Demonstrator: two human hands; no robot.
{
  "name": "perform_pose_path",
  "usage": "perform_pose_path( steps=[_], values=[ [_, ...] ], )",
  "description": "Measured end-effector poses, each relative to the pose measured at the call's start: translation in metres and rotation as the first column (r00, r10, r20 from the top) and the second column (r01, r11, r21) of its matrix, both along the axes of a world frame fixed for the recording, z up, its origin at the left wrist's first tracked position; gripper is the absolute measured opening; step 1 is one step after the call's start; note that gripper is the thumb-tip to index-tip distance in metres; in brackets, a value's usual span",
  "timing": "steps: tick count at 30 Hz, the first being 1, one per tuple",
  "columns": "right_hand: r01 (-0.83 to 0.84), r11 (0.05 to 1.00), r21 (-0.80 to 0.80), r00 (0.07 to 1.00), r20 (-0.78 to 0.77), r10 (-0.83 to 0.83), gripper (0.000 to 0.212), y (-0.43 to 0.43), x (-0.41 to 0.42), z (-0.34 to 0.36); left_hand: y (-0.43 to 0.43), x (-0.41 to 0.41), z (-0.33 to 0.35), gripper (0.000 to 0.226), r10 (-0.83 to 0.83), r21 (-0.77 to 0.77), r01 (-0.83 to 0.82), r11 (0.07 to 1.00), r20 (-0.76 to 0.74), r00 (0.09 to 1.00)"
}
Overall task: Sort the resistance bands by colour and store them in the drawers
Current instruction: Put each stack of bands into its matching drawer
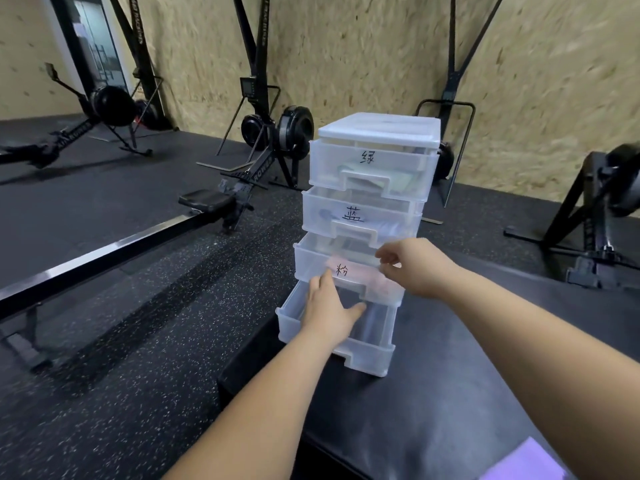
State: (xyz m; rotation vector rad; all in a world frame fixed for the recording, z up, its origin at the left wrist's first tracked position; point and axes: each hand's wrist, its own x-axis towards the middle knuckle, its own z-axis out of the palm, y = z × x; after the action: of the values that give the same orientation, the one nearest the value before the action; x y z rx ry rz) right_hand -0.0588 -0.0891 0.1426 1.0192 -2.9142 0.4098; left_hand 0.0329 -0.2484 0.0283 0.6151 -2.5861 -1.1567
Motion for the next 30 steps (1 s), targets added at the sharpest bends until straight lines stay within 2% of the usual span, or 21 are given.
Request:
perform_pose_path(
  steps=[6, 11, 15, 18, 25, 30],
  values=[
    [0.089, 0.996, 0.026, 0.996, -0.01, -0.089, 0.035, 0.055, 0.032, 0.003, 0.018, 0.013, 0.01, 0.109, -0.001, -0.02, 0.001, 1.0, 0.014, 1.0],
    [0.171, 0.98, 0.102, 0.985, 0.007, -0.172, 0.036, 0.106, 0.064, -0.003, 0.06, 0.036, 0.014, 0.095, -0.059, -0.022, 0.059, 0.998, 0.002, 0.998],
    [0.222, 0.966, 0.128, 0.973, 0.04, -0.229, 0.04, 0.15, 0.087, -0.015, 0.102, 0.051, 0.006, 0.085, -0.163, -0.033, 0.163, 0.986, 0.002, 0.987],
    [0.258, 0.954, 0.154, 0.96, 0.069, -0.271, 0.043, 0.183, 0.101, -0.028, 0.134, 0.06, -0.006, 0.09, -0.258, -0.04, 0.259, 0.965, 0.018, 0.966],
    [0.341, 0.925, 0.168, 0.908, 0.195, -0.37, 0.049, 0.244, 0.127, -0.071, 0.2, 0.069, -0.036, 0.082, -0.474, -0.045, 0.479, 0.877, 0.09, 0.876],
    [0.413, 0.901, 0.134, 0.86, 0.269, -0.434, 0.052, 0.266, 0.135, -0.121, 0.226, 0.073, -0.059, 0.075, -0.551, -0.052, 0.563, 0.825, 0.151, 0.821]
  ],
)
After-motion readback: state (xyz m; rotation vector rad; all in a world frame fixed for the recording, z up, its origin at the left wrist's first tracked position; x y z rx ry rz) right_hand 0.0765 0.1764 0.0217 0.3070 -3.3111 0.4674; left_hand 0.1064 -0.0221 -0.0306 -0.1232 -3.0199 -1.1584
